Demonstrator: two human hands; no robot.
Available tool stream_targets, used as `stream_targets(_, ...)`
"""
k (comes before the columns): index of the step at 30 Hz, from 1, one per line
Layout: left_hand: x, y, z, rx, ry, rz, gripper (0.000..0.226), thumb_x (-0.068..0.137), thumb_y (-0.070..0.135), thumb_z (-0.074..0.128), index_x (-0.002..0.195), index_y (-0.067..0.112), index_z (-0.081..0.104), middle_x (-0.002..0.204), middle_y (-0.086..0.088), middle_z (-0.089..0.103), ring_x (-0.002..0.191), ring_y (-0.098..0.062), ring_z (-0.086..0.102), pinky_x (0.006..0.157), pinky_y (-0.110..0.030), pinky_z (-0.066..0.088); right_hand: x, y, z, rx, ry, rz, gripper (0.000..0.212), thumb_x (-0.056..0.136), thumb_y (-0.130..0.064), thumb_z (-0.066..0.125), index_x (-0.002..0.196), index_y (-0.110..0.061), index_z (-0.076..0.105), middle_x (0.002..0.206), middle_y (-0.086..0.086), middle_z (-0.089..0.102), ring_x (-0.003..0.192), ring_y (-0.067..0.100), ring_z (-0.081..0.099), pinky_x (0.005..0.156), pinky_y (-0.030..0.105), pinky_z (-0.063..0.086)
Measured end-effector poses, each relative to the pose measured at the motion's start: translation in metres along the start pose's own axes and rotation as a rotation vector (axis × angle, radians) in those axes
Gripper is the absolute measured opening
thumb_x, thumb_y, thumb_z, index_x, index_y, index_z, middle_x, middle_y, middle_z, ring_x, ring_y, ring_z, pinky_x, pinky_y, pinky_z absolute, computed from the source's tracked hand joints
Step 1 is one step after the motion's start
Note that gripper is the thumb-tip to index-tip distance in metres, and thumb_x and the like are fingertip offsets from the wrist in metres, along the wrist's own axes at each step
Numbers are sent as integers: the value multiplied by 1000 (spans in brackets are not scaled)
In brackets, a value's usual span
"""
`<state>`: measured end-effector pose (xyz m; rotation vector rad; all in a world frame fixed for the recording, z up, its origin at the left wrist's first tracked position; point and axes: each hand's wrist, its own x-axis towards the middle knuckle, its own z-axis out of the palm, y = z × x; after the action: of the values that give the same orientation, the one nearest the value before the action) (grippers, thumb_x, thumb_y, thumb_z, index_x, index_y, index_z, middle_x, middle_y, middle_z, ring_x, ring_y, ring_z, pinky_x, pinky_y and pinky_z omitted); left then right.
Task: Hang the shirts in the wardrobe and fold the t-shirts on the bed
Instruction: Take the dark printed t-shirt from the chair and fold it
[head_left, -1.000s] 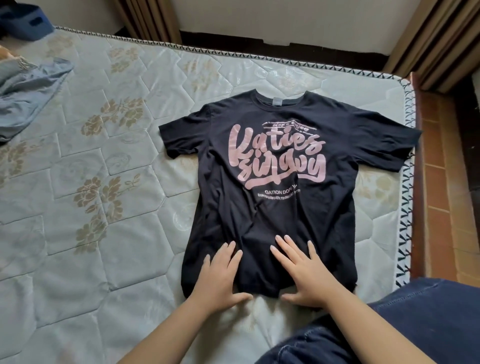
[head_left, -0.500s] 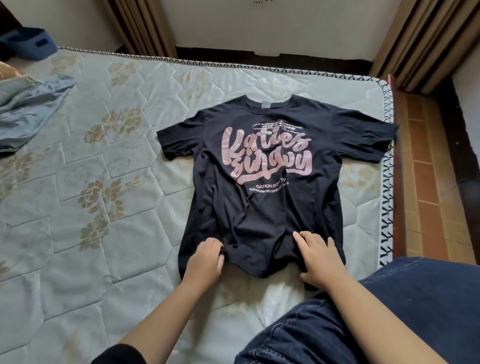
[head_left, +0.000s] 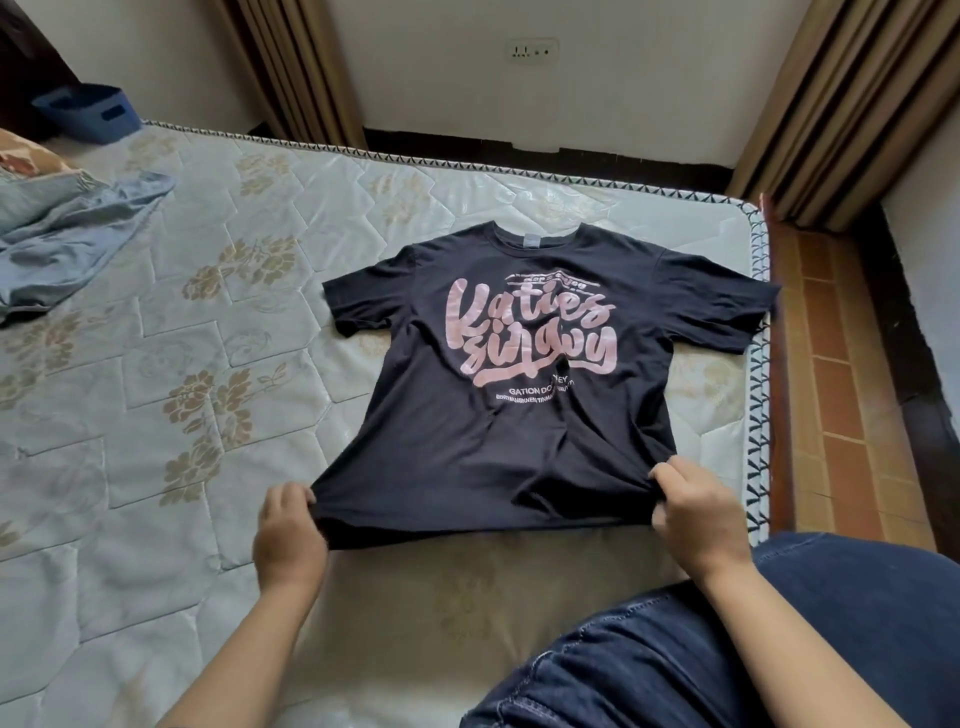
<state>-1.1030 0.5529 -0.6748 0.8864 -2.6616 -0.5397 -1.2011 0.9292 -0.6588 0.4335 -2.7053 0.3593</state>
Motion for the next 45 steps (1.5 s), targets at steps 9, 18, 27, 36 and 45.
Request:
stream_targets(9, -5, -26, -8, 34, -351, -327, 28, 77, -11, 40, 93, 9, 49, 95, -14, 54, 77, -29, 49, 62, -33, 35, -10, 13, -7, -7, -933, 367, 20, 83, -9, 42, 93, -18, 56, 113, 6, 62, 107, 26, 57, 79, 28, 41)
stream_targets(18, -17, -43, -5, 428, -203, 18, 25, 75, -11, 53, 92, 7, 58, 90, -14, 54, 78, -34, 54, 63, -40, 42, -6, 14, -15, -91, -641, 383, 15, 82, -4, 42, 77, -18, 44, 100, 6, 64, 94, 28, 57, 64, 29, 34)
stream_targets(27, -28, 25, 22, 557, -405, 186, 47, 48, 2, 77, 90, 9, 58, 102, -18, 56, 89, -35, 58, 72, -41, 50, -13, 17, -9, -44, -865, 468, 28, 85, -11, 39, 105, -19, 57, 116, 4, 61, 104, 25, 57, 78, 30, 42)
stream_targets(36, -79, 176, 67, 77, -638, 801, 65, 77, 49, 57, 129, 11, 47, 133, -6, 45, 121, -26, 45, 100, -32, 37, -13, 15, -27, 427, -557, 464, 8, 88, -17, 53, 94, -19, 56, 96, 0, 61, 97, 20, 56, 78, 27, 39)
stream_targets(45, -89, 195, 79, 29, -644, 810, 49, 75, 50, 32, 97, 12, 53, 102, -4, 52, 91, -25, 54, 69, -33, 48, -22, 12, -36, 191, -712, 232, 57, 87, -5, 46, 139, -20, 30, 130, 3, 35, 113, 24, 51, 87, 30, 41)
